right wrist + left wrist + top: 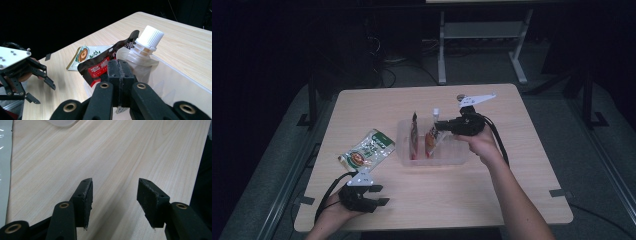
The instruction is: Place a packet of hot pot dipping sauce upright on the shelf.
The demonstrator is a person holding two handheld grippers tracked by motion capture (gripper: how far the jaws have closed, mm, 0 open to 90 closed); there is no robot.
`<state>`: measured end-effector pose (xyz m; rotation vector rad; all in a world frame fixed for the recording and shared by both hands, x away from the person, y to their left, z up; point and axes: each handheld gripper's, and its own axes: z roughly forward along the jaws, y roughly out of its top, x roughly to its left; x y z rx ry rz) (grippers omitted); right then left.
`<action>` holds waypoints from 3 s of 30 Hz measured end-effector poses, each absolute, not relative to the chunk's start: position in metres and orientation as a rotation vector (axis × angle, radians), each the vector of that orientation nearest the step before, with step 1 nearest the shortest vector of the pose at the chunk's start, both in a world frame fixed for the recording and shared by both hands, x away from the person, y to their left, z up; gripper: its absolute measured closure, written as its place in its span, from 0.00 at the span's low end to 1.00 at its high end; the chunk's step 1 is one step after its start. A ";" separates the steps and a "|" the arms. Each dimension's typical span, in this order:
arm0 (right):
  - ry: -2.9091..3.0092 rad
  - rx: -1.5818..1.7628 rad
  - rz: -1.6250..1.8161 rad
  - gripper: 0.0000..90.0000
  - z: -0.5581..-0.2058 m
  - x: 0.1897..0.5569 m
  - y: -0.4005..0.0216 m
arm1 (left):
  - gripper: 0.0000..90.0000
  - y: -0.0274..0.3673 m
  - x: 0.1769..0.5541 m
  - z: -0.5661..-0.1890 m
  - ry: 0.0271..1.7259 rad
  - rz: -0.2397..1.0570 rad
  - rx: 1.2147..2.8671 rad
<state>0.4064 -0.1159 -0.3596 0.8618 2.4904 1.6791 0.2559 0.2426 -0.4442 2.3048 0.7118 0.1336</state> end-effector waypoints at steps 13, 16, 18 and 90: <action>2.494 0.828 1.597 0.85 -0.362 0.404 -0.095 | 0.52 0.243 0.255 -0.444 0.710 0.132 2.308; 2.490 0.833 1.597 0.73 -0.359 0.401 -0.098 | 0.51 0.243 0.255 -0.444 0.715 0.128 2.307; 2.483 0.831 1.578 0.65 -0.356 0.398 -0.101 | 0.51 0.243 0.255 -0.445 0.720 0.123 2.301; 2.690 0.900 1.284 0.40 -0.429 0.264 -0.178 | 0.43 0.263 0.266 -0.426 0.770 0.258 2.304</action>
